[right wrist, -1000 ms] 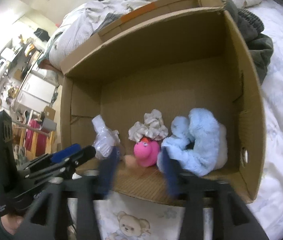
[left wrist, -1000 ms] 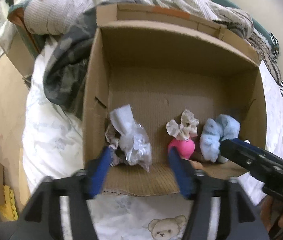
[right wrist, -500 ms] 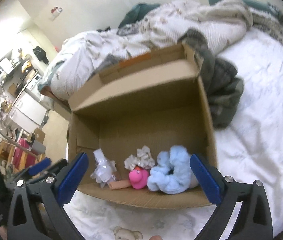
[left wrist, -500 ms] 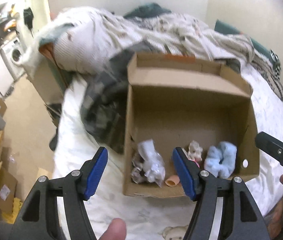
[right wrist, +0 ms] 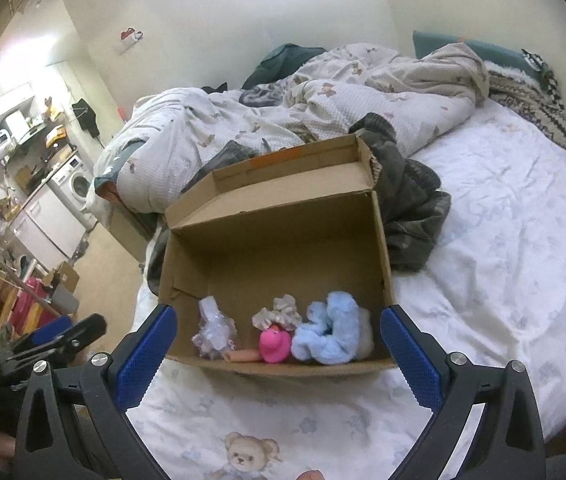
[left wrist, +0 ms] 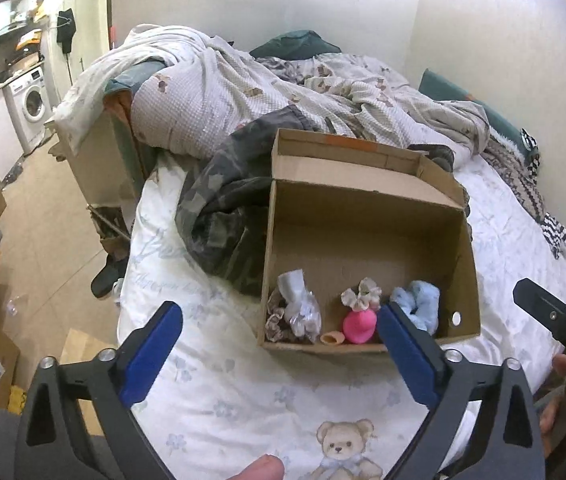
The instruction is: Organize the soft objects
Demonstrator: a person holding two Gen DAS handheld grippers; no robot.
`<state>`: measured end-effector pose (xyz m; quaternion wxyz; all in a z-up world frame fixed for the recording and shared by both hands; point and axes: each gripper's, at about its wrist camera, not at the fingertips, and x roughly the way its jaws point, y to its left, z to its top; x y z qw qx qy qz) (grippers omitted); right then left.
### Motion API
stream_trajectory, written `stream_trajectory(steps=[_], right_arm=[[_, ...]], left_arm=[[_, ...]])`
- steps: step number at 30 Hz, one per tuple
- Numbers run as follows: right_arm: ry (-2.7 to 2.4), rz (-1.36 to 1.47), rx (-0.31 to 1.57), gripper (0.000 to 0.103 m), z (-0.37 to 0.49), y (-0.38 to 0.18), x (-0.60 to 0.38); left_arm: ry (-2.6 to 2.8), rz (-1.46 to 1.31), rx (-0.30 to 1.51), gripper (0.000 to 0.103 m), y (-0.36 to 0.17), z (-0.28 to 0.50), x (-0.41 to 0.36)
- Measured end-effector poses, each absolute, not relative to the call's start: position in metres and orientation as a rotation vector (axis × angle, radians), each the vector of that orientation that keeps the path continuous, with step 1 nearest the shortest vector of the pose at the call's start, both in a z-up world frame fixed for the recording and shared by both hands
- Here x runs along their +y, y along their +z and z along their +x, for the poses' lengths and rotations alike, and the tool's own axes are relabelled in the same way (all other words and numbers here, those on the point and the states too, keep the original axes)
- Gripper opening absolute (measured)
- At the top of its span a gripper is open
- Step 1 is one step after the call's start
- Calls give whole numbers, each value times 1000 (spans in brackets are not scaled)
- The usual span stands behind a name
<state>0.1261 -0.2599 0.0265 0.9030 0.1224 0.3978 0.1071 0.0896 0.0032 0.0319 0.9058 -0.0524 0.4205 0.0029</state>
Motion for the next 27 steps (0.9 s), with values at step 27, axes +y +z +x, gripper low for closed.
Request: stream_trajectory(steps=[27], right_arm=[[172,95,854,103,118,-17,-238]], left_arm=[[25,-84,860,98,1,82,-2]])
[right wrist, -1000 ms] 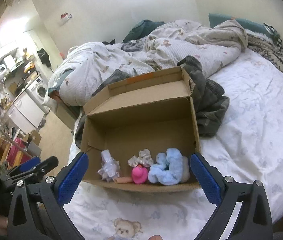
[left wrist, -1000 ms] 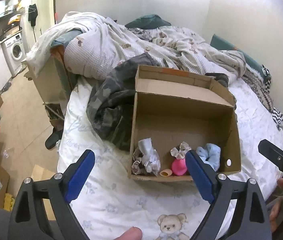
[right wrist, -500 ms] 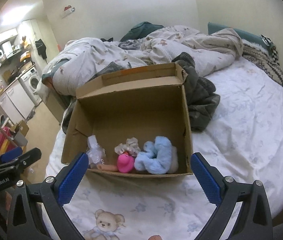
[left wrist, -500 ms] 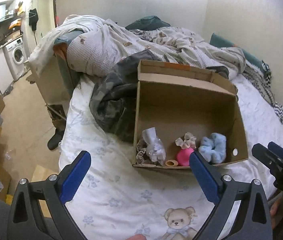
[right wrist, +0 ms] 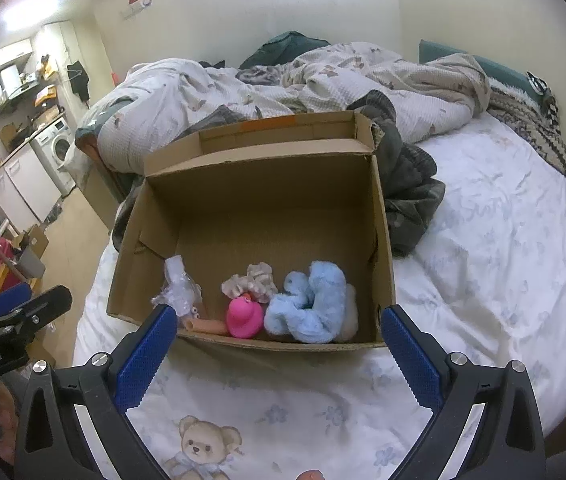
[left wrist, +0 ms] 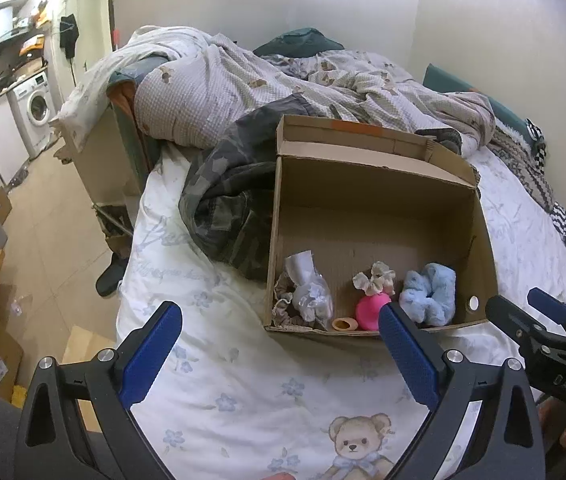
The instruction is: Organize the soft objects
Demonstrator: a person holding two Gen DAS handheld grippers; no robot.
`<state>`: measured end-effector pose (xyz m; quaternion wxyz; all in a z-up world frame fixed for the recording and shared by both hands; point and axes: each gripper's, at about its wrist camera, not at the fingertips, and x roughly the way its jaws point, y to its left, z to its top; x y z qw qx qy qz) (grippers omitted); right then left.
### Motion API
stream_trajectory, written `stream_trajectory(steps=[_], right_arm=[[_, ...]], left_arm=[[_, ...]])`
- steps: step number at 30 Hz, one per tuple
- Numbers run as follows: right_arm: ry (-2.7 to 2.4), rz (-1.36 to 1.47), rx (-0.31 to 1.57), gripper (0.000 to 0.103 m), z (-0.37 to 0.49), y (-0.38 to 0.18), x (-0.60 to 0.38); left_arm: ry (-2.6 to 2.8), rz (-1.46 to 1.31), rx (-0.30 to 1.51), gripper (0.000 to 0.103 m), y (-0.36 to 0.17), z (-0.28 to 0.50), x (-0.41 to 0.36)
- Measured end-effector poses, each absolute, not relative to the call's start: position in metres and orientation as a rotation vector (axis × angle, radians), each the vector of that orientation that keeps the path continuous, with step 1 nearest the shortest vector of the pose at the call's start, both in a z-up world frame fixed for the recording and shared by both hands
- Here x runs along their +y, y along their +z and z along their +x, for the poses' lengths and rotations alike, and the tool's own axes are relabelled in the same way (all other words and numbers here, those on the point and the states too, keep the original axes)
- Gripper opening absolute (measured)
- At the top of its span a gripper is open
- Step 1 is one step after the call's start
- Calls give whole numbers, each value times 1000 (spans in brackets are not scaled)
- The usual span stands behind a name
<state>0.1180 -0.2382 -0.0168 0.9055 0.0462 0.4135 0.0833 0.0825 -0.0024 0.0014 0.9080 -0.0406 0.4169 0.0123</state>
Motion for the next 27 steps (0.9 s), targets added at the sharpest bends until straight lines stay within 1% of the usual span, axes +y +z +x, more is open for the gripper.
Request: stream_trajectory(steps=[27], right_arm=[[159,93,860,103,118,-18,-240]], left_arm=[[19,-92,865,98,0,81,-3]])
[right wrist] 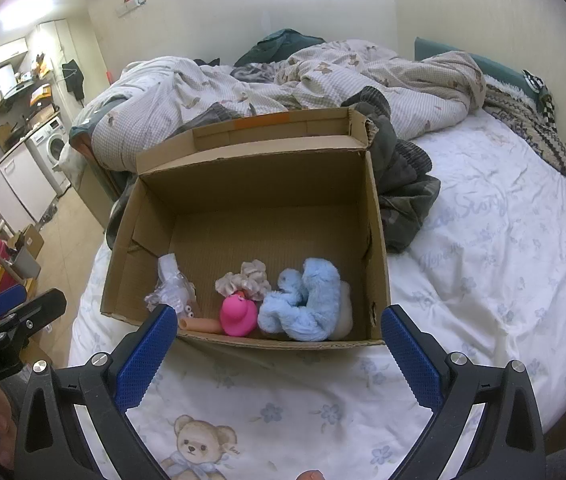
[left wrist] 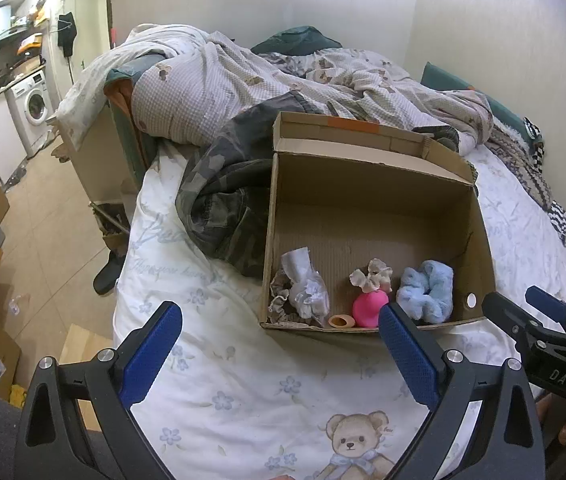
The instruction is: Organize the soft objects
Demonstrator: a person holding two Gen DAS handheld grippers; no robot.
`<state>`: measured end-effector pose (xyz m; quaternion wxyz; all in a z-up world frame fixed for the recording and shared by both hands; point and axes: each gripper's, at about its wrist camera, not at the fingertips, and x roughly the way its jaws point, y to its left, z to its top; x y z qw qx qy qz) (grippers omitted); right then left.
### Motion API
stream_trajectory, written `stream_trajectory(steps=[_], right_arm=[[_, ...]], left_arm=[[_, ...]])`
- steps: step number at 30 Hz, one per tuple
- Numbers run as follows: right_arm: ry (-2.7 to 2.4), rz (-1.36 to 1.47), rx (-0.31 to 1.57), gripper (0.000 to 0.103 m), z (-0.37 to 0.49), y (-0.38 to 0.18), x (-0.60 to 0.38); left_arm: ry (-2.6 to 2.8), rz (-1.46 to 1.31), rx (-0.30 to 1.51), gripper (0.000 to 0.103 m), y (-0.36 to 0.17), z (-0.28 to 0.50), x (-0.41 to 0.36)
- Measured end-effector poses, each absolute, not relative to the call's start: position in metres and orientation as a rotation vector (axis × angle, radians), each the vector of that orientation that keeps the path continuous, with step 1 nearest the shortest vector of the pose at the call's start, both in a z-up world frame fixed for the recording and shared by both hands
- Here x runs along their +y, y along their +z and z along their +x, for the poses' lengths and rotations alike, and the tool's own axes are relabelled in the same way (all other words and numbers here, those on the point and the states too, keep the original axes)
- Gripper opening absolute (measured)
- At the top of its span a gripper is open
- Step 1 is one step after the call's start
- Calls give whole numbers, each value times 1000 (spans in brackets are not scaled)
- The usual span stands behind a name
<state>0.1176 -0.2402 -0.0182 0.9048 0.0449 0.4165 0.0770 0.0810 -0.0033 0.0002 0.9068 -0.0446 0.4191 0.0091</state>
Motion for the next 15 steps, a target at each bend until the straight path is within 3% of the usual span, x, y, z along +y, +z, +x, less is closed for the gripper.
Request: stream_trajectory(steps=[15], right_arm=[[160,93,860,103,118,-18,-240]], left_arm=[[17,-87,870,98,-3,81,-4]])
